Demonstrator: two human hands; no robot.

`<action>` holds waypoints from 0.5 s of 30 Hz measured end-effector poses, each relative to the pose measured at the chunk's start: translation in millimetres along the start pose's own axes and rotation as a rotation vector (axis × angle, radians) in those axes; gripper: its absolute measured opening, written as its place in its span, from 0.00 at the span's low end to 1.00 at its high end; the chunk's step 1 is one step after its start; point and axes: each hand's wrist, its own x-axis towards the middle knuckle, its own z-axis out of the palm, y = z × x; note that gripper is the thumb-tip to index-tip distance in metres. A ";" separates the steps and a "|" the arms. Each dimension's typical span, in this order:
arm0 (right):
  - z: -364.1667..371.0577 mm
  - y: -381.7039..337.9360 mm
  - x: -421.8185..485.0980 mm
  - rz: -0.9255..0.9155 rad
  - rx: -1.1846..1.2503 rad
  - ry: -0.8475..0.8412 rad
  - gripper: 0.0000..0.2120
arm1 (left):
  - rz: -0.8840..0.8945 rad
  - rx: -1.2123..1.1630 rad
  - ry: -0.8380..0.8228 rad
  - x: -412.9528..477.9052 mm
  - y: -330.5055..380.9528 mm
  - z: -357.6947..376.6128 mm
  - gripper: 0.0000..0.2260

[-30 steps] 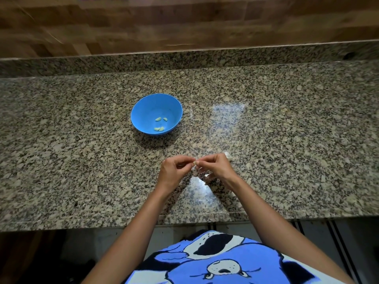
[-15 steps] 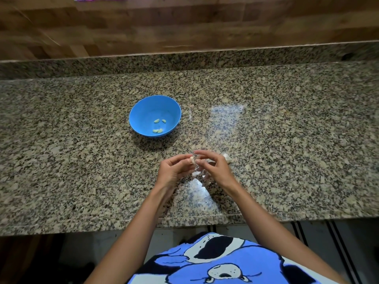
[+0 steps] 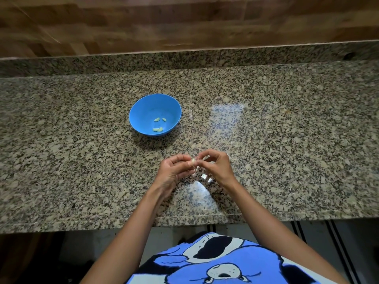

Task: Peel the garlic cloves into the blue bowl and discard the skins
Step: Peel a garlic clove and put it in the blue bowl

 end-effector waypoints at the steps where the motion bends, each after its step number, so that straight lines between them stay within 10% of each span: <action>1: -0.2 -0.2 0.4 -0.007 -0.009 0.003 0.07 | -0.001 0.005 -0.004 0.6 0.6 -0.1 0.11; 15: -3.1 -5.5 7.4 -0.065 -0.298 -0.172 0.02 | -0.050 0.023 -0.011 0.3 5.8 -1.4 0.13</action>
